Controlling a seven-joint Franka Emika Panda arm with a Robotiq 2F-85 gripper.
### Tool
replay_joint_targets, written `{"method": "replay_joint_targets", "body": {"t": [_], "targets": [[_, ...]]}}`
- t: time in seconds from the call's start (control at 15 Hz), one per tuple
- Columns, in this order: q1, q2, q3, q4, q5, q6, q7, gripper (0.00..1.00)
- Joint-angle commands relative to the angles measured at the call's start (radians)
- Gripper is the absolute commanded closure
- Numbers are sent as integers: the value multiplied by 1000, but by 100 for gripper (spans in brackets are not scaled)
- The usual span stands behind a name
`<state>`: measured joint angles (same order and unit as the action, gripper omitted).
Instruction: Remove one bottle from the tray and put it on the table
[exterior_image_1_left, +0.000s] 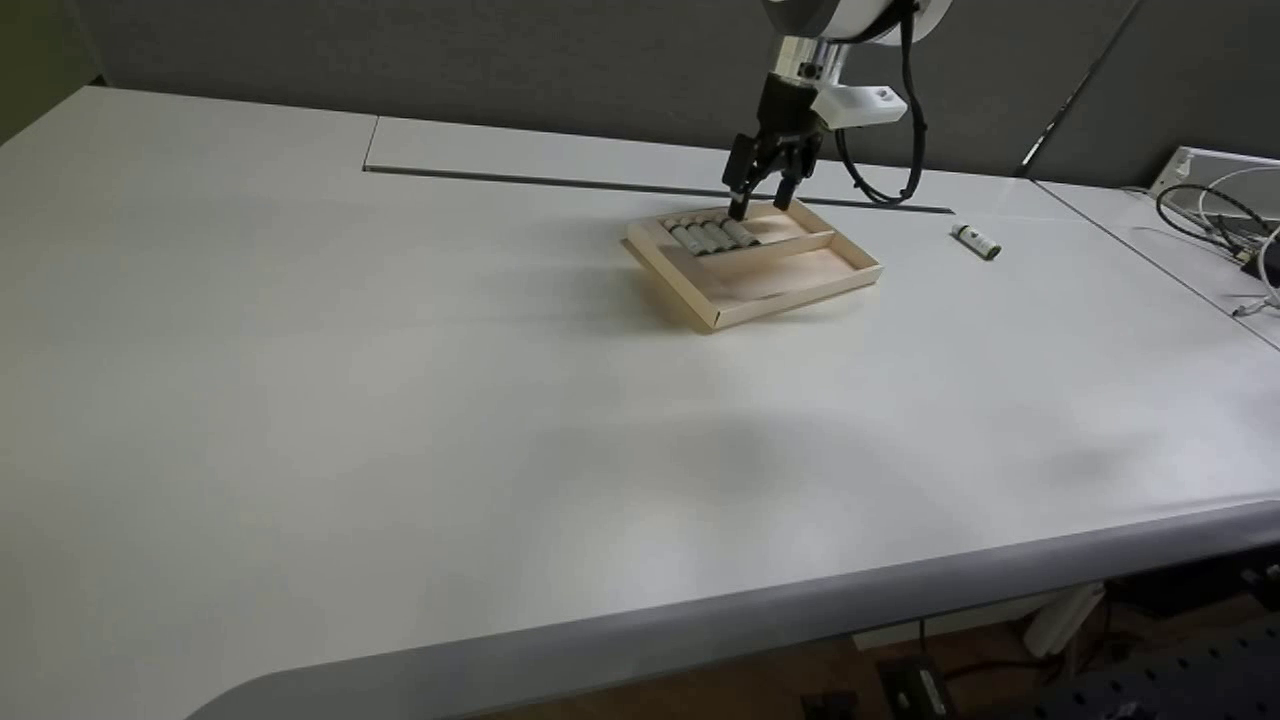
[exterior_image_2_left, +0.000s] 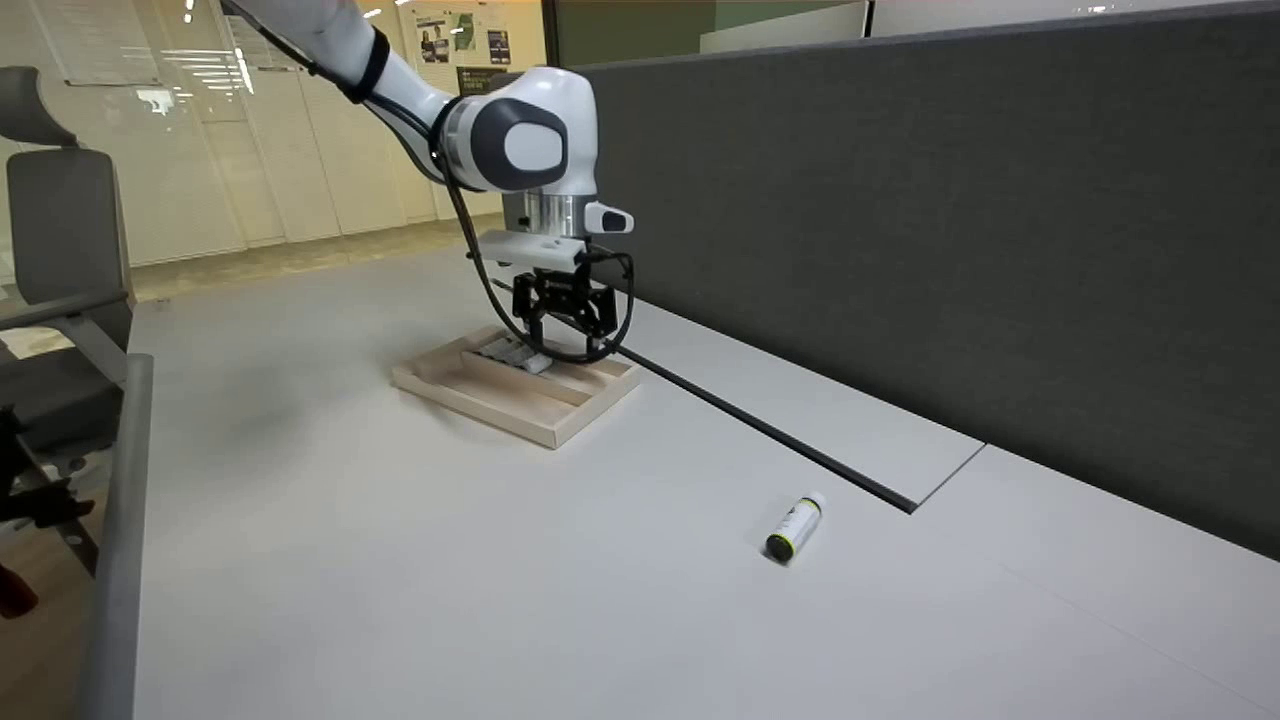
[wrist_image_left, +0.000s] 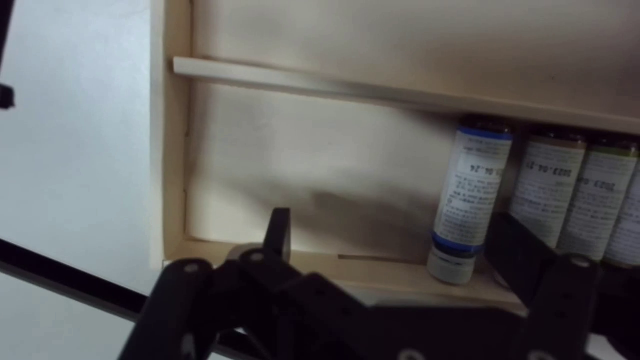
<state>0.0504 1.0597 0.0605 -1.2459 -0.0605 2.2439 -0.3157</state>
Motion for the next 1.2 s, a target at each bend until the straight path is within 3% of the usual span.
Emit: {"method": "replay_joint_targets", "body": {"t": [0.0,0.4,0.47,0.6,1.13], "targets": [[-5,29,13,46,-3,-34,15,0],[-3,45,13,48,-8,-38,13,0],[-3,43,11,45,-11,-32,10,25],[-4,37,7,43,-13,-27,15,32],[-16,-2,-6,54,-11,-26,22,88]]}}
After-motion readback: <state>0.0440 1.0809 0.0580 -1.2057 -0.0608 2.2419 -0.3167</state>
